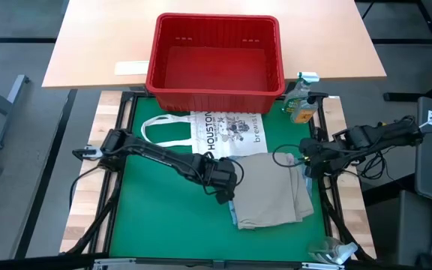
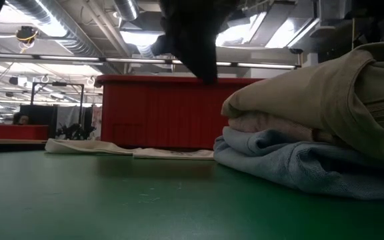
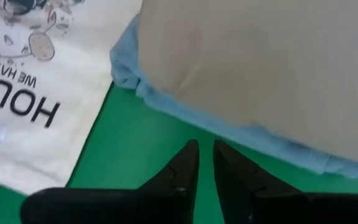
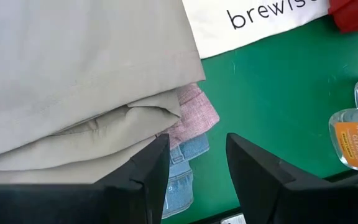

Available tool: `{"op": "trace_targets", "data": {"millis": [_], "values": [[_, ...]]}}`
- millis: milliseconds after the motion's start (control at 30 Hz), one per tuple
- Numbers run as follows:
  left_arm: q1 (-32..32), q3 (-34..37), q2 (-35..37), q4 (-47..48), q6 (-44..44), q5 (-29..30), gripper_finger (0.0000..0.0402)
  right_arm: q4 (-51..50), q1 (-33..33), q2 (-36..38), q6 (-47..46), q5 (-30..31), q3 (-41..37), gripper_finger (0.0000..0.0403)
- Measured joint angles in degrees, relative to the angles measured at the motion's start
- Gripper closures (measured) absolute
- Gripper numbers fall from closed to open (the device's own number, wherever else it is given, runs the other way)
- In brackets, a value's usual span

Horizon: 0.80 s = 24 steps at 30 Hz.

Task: Fold Laundry from Bin
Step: Put the folded clothes into the red laundry bin

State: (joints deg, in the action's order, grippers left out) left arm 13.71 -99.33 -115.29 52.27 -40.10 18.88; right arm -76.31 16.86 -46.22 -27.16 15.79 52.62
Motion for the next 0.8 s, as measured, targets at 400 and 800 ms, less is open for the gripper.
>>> {"op": "trace_targets", "data": {"millis": [400, 800], "values": [[-2.64, 0.0, -3.28, 2.01, -8.32, -0.56, 0.0242, 0.0, 0.0, -0.01, 0.37, 0.0, 0.0, 0.0243], [-3.02, 1.66, -9.22, -4.02, -24.14, -6.52, 0.0225, 0.07, 0.0, -0.01, 0.42, 0.01, 0.0, 0.0243]]}}
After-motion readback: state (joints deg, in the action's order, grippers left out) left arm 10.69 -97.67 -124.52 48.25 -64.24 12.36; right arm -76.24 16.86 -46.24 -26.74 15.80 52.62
